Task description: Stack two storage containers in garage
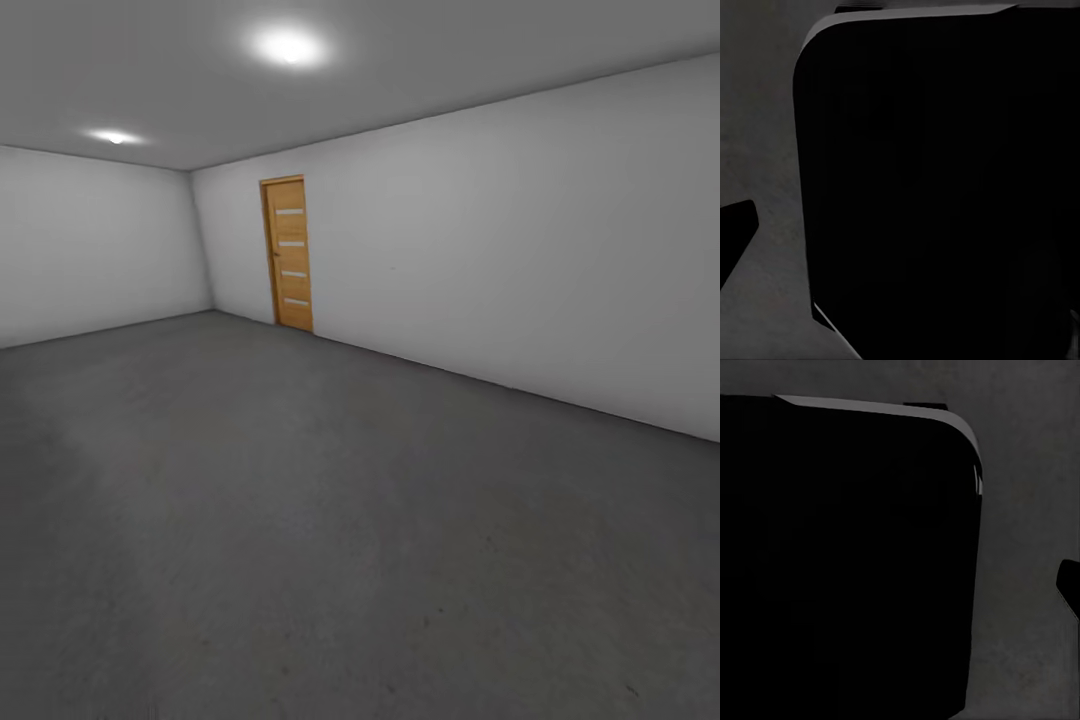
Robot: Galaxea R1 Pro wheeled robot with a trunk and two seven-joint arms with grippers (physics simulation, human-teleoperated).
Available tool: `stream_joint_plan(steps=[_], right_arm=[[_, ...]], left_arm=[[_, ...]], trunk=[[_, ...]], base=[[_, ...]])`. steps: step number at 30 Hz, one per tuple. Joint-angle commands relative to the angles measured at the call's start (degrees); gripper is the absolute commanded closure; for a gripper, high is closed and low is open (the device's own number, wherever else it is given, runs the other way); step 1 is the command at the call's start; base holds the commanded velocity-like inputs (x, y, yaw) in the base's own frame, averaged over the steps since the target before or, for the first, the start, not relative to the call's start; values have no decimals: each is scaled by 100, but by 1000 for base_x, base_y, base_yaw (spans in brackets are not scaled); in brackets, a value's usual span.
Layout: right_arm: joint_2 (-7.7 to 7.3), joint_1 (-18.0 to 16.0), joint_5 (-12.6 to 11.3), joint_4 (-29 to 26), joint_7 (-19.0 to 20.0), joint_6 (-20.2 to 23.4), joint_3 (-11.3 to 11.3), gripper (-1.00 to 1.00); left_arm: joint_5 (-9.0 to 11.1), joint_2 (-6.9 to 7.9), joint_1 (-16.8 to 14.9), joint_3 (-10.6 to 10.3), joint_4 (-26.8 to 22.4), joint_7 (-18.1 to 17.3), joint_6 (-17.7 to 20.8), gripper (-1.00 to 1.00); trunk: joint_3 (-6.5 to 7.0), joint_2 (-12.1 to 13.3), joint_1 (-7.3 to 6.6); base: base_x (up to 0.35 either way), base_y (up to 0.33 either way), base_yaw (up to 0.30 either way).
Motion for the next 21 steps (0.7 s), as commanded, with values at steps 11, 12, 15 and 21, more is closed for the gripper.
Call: stream_joint_plan(steps=[11,12,15,21], right_arm=[[-32,-1,274,-6,17,-9,27,-100],[-32,-1,347,-6,17,-11,24,-100],[-26,-1,721,-3,17,-21,5,-100],[-57,-1,1068,-1,66,-61,-1,-100]], left_arm=[[34,-130,-1,5,2,1,-11,-100],[49,-129,-1,4,2,2,-11,-100],[262,-121,-1,50,2,5,-11,-100],[1134,-101,-1,201,11,6,-4,-100]], trunk=[[-4,-2,0],[-4,-2,0],[-4,-2,0],[-4,-2,0]], base=[[0,0,231],[0,0,192],[0,0,210],[0,0,228]])
